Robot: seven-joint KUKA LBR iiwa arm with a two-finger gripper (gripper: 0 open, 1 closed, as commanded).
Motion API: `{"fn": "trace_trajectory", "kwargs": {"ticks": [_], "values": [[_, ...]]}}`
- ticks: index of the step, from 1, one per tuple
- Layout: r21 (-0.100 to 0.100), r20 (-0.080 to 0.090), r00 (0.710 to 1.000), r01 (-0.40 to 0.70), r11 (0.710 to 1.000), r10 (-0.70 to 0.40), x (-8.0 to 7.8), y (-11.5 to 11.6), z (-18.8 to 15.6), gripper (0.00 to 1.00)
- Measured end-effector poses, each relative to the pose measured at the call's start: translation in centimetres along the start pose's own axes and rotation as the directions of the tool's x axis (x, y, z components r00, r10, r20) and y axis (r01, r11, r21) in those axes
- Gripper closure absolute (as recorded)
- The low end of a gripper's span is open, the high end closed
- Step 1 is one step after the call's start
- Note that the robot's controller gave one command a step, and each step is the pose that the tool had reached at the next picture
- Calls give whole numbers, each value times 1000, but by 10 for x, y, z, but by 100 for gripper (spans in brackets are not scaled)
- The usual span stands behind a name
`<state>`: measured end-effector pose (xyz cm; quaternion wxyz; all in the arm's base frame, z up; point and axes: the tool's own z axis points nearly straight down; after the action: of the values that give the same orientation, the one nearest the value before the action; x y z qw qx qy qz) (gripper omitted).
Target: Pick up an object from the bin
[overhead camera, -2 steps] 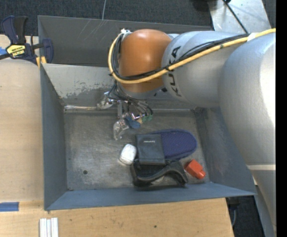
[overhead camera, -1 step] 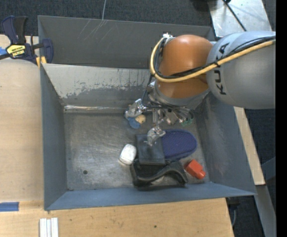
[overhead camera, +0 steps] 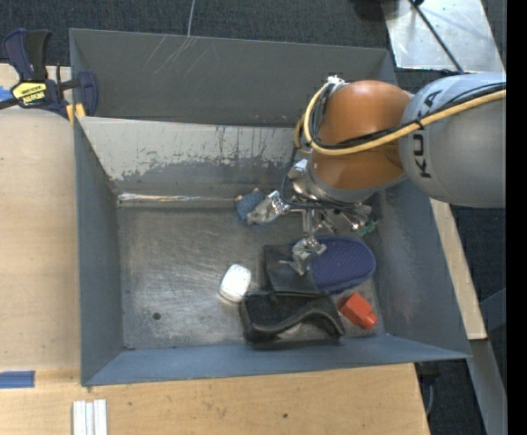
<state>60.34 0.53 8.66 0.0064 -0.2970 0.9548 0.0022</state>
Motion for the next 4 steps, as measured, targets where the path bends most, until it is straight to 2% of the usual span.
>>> {"fn": "trace_trajectory", "kwargs": {"ticks": [1, 2, 3, 4], "values": [[27, 35, 998, 59, 998, -60, 38, 22, 3, 0], [16, -4, 999, 54, 998, -54, 47, 19, 4, 100], [6, -5, 999, 51, 999, -51, 44, 18, -43, 100], [3, -8, 999, 48, 999, -48, 42, 17, -59, 100]]}}
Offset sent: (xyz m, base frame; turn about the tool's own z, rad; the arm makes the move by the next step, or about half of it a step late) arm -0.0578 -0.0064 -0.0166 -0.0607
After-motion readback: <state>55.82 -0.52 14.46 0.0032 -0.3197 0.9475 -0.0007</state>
